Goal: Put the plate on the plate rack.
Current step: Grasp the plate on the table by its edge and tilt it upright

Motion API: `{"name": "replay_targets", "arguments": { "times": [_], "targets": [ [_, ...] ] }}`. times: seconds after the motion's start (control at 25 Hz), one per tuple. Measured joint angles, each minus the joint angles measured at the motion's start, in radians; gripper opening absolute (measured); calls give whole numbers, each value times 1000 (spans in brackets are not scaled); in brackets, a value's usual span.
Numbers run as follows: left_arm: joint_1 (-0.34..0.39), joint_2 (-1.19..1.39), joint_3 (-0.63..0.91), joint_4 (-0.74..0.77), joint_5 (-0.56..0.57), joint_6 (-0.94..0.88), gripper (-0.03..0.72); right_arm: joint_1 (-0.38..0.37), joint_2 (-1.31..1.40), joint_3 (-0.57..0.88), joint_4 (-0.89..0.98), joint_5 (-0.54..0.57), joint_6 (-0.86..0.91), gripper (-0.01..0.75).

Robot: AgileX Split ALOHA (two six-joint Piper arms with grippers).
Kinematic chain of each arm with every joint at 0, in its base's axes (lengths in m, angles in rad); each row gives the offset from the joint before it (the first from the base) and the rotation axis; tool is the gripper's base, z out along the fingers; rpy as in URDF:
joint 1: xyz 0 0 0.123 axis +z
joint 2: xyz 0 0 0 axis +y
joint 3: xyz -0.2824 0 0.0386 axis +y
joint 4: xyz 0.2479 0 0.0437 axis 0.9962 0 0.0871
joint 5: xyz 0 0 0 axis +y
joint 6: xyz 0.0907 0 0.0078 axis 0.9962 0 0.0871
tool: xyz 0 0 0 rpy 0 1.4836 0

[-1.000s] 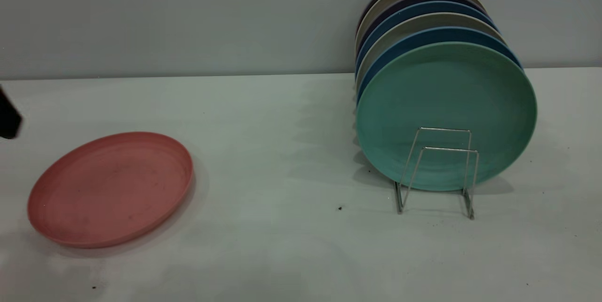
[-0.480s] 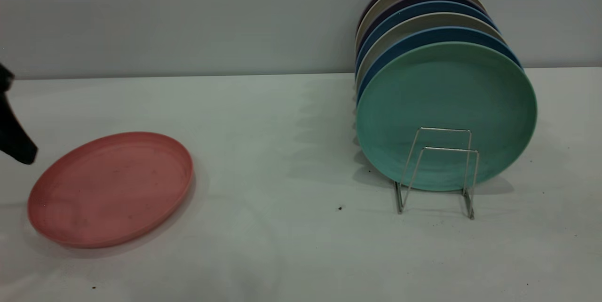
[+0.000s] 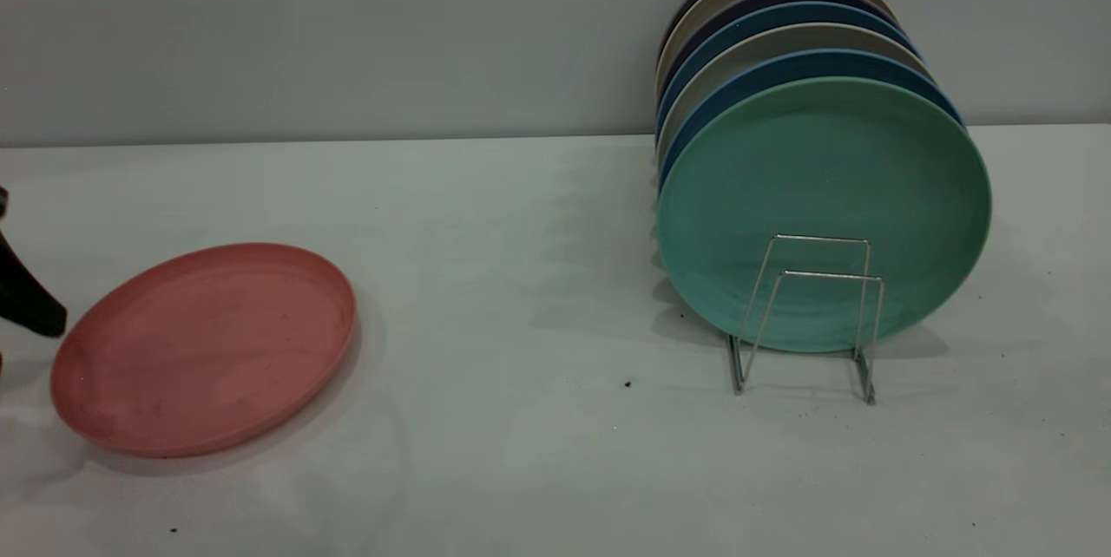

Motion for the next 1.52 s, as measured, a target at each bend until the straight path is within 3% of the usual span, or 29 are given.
{"name": "replay_targets", "arguments": {
  "times": [0.64, 1.08, 1.24, 1.4, 1.52],
  "targets": [
    [0, 188, -5, -205, -96, 126, 526, 0, 0, 0, 0, -7, -22, 483],
    [0, 261, -5, -461, -102, 347, 495, 0, 0, 0, 0, -12, -25, 483],
    [0, 263, -5, -479, -101, 359, 384, 0, 0, 0, 0, -14, -25, 483],
    [0, 265, -5, -480, -97, 360, 115, 0, 0, 0, 0, -15, -26, 483],
    [0, 265, -5, -475, -91, 363, 24, 0, 0, 0, 0, -18, -27, 483]
  ]
}}
